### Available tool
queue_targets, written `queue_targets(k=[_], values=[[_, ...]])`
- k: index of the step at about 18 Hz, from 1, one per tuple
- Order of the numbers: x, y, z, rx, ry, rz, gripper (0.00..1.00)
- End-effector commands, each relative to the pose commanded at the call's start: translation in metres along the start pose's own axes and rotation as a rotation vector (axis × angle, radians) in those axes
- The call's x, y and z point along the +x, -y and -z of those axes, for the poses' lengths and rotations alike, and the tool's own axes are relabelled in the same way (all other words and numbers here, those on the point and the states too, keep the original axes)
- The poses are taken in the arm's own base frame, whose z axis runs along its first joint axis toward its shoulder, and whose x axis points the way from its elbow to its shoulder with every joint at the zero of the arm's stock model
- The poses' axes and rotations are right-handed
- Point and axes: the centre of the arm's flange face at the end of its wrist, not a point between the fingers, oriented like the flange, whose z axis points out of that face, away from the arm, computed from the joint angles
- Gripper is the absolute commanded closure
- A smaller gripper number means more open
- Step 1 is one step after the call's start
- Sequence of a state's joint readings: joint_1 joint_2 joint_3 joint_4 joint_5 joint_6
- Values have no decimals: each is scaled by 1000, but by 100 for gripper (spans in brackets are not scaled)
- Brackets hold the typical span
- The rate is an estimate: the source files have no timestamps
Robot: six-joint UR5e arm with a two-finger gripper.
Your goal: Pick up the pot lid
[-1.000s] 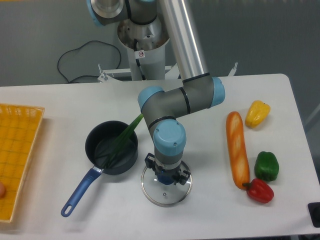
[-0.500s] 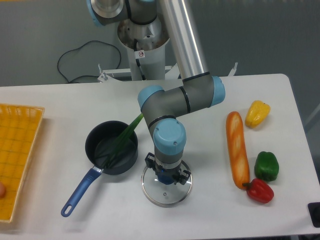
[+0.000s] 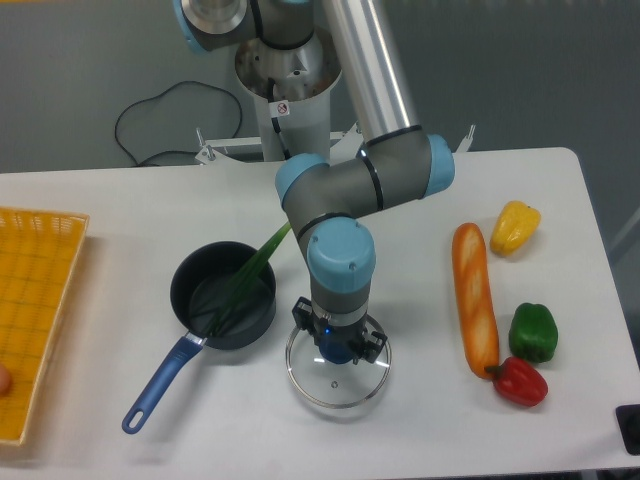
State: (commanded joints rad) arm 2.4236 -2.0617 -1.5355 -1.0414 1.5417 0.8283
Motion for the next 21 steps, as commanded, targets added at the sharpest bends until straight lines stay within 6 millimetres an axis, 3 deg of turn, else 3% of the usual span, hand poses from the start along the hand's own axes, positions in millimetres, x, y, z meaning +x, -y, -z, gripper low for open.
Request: queue_targets(k=[5, 16, 21], values=[[-6, -4, 20, -11, -6, 4, 60], [-19, -31, 61, -40, -43, -110, 60], [-24, -41, 68, -49, -51, -121, 60]])
